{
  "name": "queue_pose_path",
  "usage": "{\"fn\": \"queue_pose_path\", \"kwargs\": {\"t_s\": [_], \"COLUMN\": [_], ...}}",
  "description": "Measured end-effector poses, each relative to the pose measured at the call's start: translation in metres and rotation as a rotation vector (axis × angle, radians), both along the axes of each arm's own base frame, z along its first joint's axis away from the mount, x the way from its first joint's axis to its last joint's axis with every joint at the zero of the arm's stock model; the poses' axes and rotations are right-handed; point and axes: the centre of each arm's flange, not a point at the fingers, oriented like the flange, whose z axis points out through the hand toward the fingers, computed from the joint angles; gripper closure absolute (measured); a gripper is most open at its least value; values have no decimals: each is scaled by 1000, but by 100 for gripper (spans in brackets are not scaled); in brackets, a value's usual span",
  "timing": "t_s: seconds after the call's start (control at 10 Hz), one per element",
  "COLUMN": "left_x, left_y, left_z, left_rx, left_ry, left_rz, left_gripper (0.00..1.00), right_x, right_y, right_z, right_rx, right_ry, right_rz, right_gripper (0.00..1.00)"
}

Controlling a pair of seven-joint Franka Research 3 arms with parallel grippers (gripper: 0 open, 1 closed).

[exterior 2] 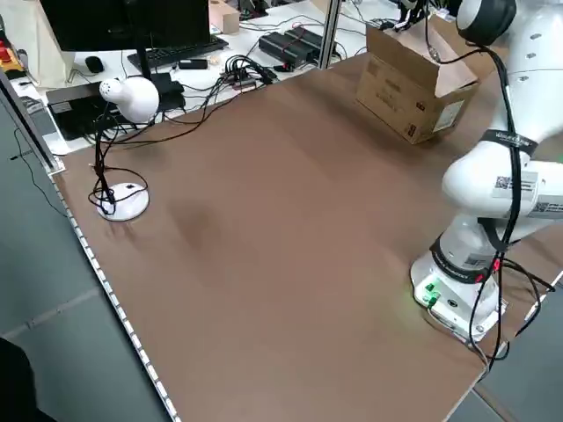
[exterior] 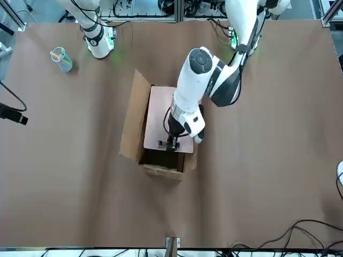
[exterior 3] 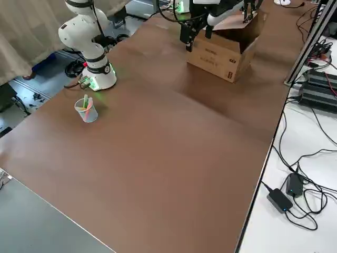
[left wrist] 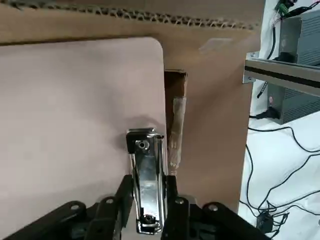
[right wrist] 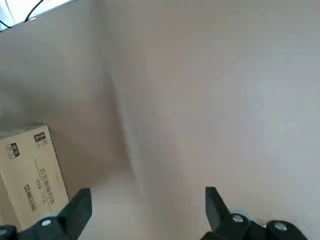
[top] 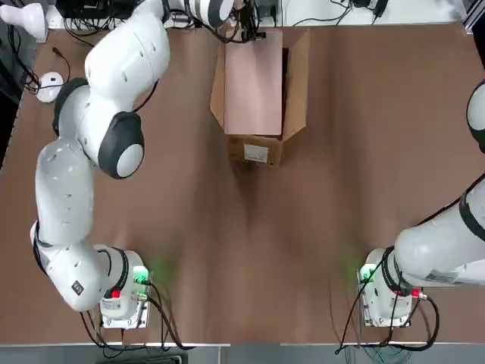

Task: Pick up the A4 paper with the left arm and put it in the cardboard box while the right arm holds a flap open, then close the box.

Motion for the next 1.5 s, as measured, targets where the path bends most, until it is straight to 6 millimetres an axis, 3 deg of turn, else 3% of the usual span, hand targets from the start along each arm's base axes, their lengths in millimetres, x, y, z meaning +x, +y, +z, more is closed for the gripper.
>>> {"fn": "queue_pose_path", "kwargs": {"t_s": [0.2,0.9,1.5], "left_x": [-2,-1,-6], "left_y": [4,6,10], "left_z": [11,14,35], "left_rx": [0,-1,-6], "left_ry": [2,1,-2], "left_rz": [1,3,1], "left_gripper": [69,69,69], "right_x": [0,0,0], "right_y": [-1,-1,-1], "right_z": [0,0,0], "right_rx": [0,1,2], "right_ry": [0,0,0], "right_rz": [-1,-2,-2], "right_gripper": [0,0,0]}}
